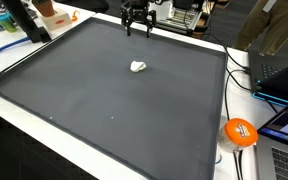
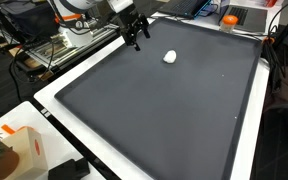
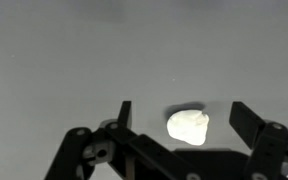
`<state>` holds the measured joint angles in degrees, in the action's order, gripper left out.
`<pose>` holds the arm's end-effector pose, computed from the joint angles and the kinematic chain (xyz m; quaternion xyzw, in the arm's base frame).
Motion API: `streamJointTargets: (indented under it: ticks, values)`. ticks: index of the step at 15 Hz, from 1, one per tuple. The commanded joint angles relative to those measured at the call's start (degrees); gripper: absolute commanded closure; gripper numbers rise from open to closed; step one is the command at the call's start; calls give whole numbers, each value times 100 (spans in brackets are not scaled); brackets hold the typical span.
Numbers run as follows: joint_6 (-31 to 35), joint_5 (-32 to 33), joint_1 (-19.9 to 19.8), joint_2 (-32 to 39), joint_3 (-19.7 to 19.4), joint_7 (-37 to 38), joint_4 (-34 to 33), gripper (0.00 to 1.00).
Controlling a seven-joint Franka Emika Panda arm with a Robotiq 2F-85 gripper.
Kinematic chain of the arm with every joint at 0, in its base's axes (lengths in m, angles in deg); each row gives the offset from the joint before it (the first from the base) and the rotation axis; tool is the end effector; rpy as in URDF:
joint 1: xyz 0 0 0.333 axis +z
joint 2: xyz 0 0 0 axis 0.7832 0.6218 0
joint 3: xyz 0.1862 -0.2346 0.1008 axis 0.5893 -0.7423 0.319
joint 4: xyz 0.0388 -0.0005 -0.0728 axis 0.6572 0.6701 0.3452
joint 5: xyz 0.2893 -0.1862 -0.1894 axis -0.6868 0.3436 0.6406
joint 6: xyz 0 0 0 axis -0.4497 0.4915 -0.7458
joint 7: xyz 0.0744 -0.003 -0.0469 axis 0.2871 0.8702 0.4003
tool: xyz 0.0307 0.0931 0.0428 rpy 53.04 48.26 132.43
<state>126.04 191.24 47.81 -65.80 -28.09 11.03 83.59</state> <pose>0.3749 0.0345 0.2452 -0.9747 -0.0531 -0.2058 0.0697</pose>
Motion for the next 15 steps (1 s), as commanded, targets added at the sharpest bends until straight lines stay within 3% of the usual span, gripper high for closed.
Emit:
streamJointTargets:
  ticks: [1,2,5,6,7,8,9,10,13,15]
  values:
    - [-214,439,251,-686,-135,536,-9,0]
    - [-27,175,90,-169,-69,247,-61,0]
    - [-58,251,162,-525,-70,340,-119,0]
    - [-533,44,290,-56,64,943,-92,0]
    - [-775,-87,321,-126,103,1104,-62,0]
    - [-1101,-1008,160,-253,167,284,256,0]
    - [-1365,-792,388,-207,33,786,234,0]
    - [-1734,-1678,208,-292,247,48,462,0]
    - [-2572,-2975,232,-306,344,-872,757,0]
    - [-2654,-3850,218,-371,403,-1779,904,0]
